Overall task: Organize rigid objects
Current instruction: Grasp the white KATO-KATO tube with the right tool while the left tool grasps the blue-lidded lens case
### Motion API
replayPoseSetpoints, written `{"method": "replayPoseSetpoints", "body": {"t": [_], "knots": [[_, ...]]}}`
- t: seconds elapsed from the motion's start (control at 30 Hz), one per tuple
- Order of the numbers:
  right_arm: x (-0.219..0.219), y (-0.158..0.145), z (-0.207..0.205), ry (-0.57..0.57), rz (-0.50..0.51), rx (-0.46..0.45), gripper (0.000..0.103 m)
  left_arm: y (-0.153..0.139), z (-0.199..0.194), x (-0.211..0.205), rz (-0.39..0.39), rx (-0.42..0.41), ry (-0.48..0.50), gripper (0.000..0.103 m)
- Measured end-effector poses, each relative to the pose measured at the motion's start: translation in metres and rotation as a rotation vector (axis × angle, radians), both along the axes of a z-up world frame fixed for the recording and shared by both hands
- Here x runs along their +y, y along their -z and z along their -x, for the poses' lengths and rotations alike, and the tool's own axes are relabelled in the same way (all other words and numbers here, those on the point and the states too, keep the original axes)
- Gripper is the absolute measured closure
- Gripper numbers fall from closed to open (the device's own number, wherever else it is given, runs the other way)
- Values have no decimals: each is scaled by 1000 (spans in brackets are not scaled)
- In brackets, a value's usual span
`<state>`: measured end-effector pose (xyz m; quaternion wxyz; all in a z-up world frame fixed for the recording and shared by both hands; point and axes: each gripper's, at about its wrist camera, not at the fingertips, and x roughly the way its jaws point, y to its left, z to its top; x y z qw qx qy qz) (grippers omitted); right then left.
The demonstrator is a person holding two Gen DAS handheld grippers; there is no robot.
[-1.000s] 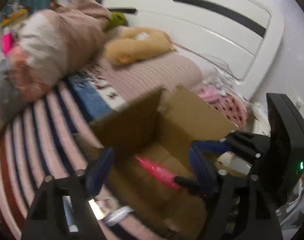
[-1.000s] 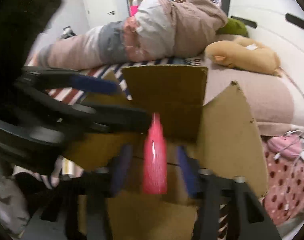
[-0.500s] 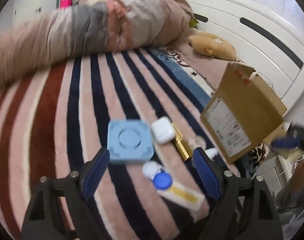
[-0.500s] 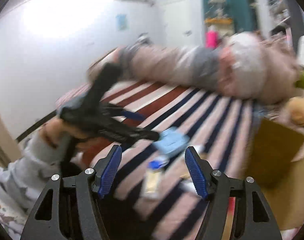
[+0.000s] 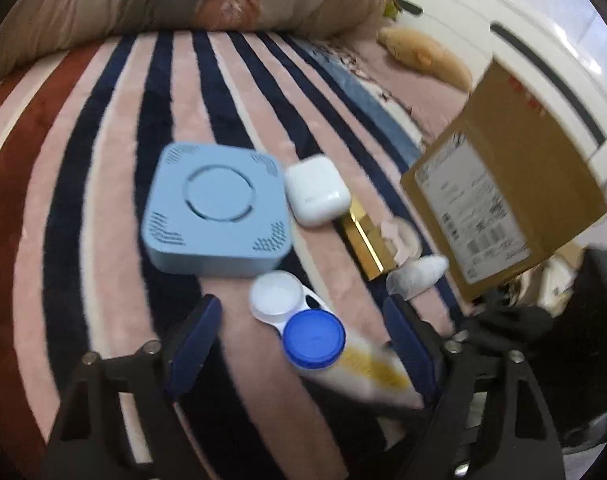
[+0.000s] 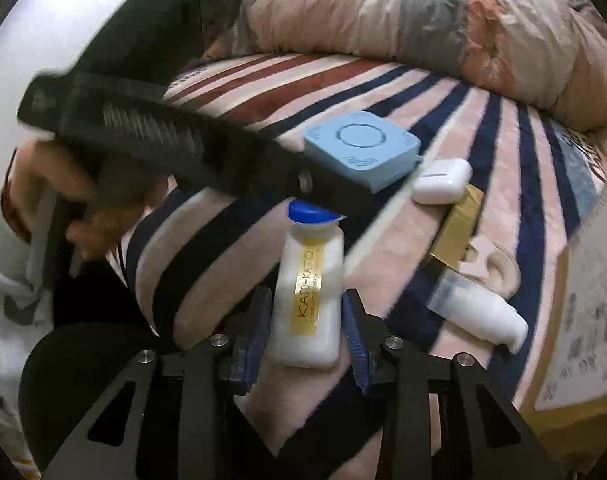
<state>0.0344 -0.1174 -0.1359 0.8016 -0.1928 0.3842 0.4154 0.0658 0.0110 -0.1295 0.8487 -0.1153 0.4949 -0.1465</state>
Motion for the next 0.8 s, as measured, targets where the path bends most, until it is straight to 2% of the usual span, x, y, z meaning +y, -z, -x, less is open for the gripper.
{"method": "replayPoseSetpoints", "body": {"t": [0.03,0.1,0.27,0.33,0.37,0.4,0.5,0.57,0.63,0.67,0.7,0.77,0.8], "knots": [[-5,-2,1,31,15,-21,72,2,0,-4,-35,6,4,39],[-12,-3,8,75,54,-70,72,2,3,-2,-84,2,2,61],[-30,-5,5,124,63,-71,72,-1,16,13,-108,-4,8,63],[-29,-5,5,115,62,-74,72,0,17,12,-104,-6,-9,55],[-29,-4,4,117,62,-67,72,2,17,10,-100,-2,-14,42],[-29,-3,2,120,57,-55,71,3,16,5,-98,-4,-17,34],[-22,4,-7,135,43,-45,71,5,14,-7,-134,-26,-51,31],[-17,7,-11,141,43,-55,71,9,10,-18,-192,-31,-73,31],[-14,8,-12,144,47,-63,71,11,11,-27,-285,-37,-36,38],[-13,7,-11,143,50,-68,71,10,14,-29,-323,-47,-16,48],[-13,7,-11,142,52,-70,71,8,18,-27,-333,-47,1,58],[-15,6,-10,140,53,-64,71,4,24,-15,-301,-36,3,71],[-15,5,-10,139,52,-60,71,3,25,-10,-289,-28,1,74]]}}
